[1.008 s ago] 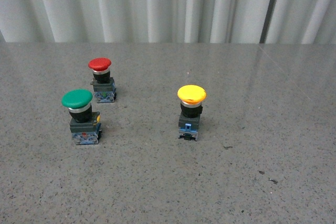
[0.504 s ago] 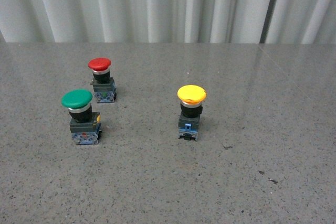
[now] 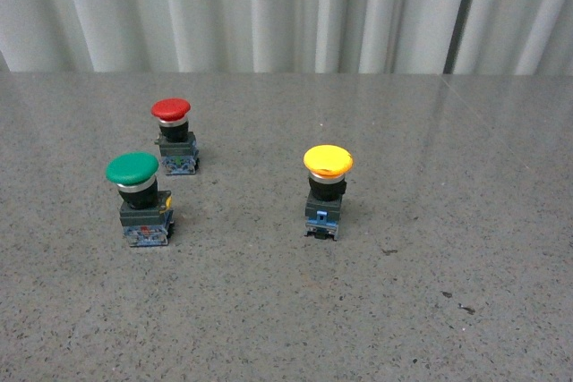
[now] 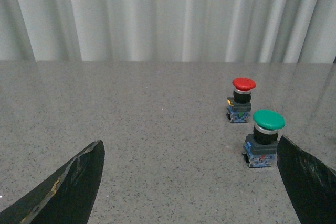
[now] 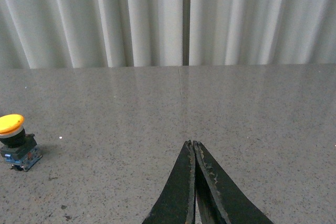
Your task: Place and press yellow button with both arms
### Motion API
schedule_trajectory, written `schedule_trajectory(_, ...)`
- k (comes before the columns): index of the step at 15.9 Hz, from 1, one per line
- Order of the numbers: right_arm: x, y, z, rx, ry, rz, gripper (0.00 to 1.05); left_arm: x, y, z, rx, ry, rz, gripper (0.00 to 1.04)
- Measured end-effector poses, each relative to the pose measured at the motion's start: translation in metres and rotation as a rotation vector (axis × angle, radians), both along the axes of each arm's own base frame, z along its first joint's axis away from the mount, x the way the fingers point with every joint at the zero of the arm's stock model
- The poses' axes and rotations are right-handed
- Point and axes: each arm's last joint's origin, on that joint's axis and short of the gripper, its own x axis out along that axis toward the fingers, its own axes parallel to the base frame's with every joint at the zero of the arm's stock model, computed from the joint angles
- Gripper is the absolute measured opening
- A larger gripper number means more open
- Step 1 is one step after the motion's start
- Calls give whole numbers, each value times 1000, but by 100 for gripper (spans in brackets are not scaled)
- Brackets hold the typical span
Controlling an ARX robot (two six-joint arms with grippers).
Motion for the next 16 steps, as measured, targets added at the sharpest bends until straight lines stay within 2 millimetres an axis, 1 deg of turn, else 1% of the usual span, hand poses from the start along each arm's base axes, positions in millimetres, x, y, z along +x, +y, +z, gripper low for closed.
schedule_trajectory(2,-2,0,0,0,1,0,2,0,0,0,0,0,0,98)
schedule_trajectory(3,-8,0,-6,0,51,3,2,0,0,0,0,0,0,98)
schedule_trajectory(4,-13,0,-2,0,-1,3,2,0,0,0,0,1,1,98)
schedule_trajectory(12,-13,0,-3,0,10,2,2,0,0,0,0,0,0,98)
schedule_trajectory(13,-13,0,-3,0,10,2,9,0,0,0,0,0,0,98)
schedule_trajectory(16,-13,0,-3,0,10,2,46,0,0,0,0,0,0,98)
